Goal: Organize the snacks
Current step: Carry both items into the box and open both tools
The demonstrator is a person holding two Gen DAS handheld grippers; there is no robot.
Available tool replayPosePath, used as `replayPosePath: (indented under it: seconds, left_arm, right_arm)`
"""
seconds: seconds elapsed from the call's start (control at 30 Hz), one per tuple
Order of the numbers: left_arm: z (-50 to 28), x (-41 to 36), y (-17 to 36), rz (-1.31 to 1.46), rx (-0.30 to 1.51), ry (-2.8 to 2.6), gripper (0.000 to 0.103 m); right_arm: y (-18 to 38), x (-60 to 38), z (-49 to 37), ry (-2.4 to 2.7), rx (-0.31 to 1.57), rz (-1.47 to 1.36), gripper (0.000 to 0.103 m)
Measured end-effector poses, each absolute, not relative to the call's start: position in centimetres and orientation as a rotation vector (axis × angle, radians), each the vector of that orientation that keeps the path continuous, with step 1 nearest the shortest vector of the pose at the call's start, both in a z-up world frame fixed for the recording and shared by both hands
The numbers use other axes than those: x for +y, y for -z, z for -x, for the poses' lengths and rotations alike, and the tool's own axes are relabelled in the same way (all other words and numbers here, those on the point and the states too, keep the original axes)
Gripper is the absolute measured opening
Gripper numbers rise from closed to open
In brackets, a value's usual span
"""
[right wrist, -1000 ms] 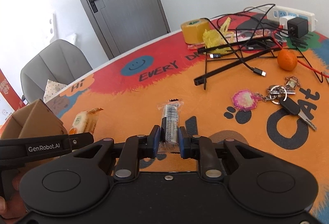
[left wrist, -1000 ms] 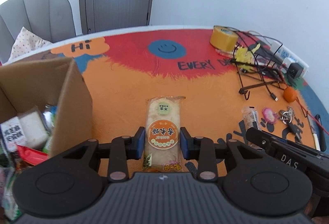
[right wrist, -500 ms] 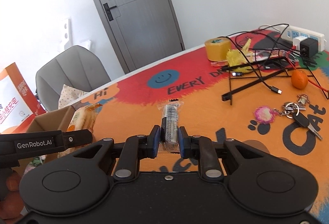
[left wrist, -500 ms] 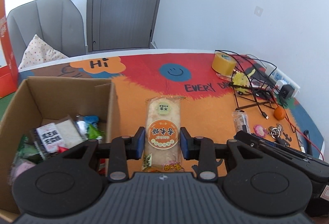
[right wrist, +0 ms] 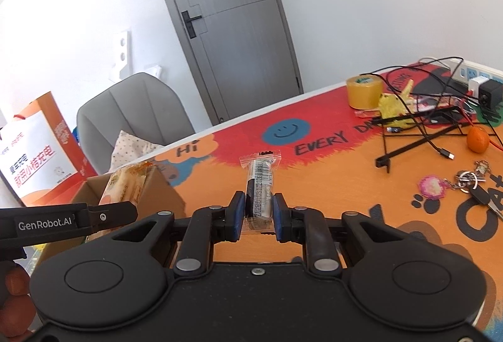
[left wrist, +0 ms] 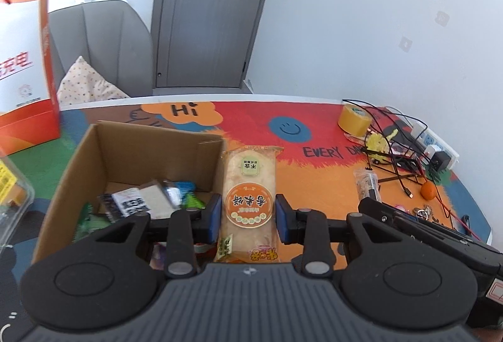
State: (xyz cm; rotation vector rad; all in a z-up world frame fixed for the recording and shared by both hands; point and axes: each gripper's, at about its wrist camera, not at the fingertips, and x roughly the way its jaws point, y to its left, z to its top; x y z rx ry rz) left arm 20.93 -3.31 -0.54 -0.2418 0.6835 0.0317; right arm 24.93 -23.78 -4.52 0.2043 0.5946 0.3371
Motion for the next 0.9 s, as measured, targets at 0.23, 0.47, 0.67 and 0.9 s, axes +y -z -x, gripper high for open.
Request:
replayPosePath:
  seconds: [0.23, 0.47, 0.67, 0.9]
  left_arm:
    - [-18.9, -0.5, 0.1, 0.265, 0.669, -0.073, 0.034]
    - [-17.2, 2.1, -0.2, 0.293, 0.651, -0.109, 0.034]
    - [-16.0, 4.1, 0.0, 0.318, 0.653, -0.117, 0.034]
    - [-15.3, 6.4, 0.4, 0.362, 0.662, -0.136, 0.037]
  right_arm:
    - [3.8, -21.4, -24.0, -0.377, 0.577, -0.188, 0.02]
    - [3.0, -18.6, -23.0, -0.419, 0.563, -0.163, 0.02]
    - [2.6, -16.3, -22.0, -0.438, 0.559, -0.135, 0.02]
    - [2.2, -13.9, -21.2, -0.465, 0.557, -0.092, 0.02]
